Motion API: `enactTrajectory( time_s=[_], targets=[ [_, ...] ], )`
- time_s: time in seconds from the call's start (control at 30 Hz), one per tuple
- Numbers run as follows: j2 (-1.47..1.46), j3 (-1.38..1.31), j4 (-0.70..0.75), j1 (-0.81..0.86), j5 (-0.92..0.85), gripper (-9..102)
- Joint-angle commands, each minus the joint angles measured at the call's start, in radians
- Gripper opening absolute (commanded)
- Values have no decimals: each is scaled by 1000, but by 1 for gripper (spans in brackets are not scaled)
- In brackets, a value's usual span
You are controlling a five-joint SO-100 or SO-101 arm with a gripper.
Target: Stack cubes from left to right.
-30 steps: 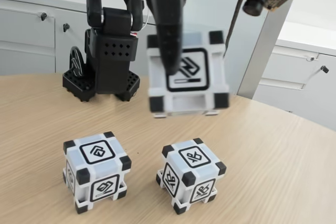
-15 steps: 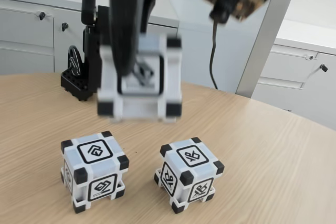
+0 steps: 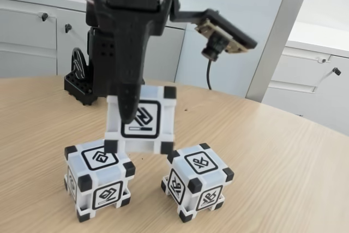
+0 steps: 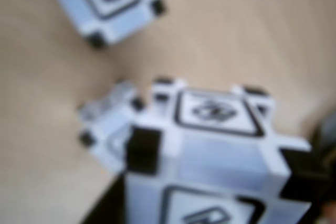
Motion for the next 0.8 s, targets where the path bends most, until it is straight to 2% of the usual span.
enactTrajectory(
  time_s=[0.0,0.17,0.47,0.77],
  targets=[
    [32,-23,80,9,-34,18],
    [32,-23,164,9,-72,17],
    [32,-25,150,12,-14,16],
    [31,-25,149,109,-40,15]
  ],
)
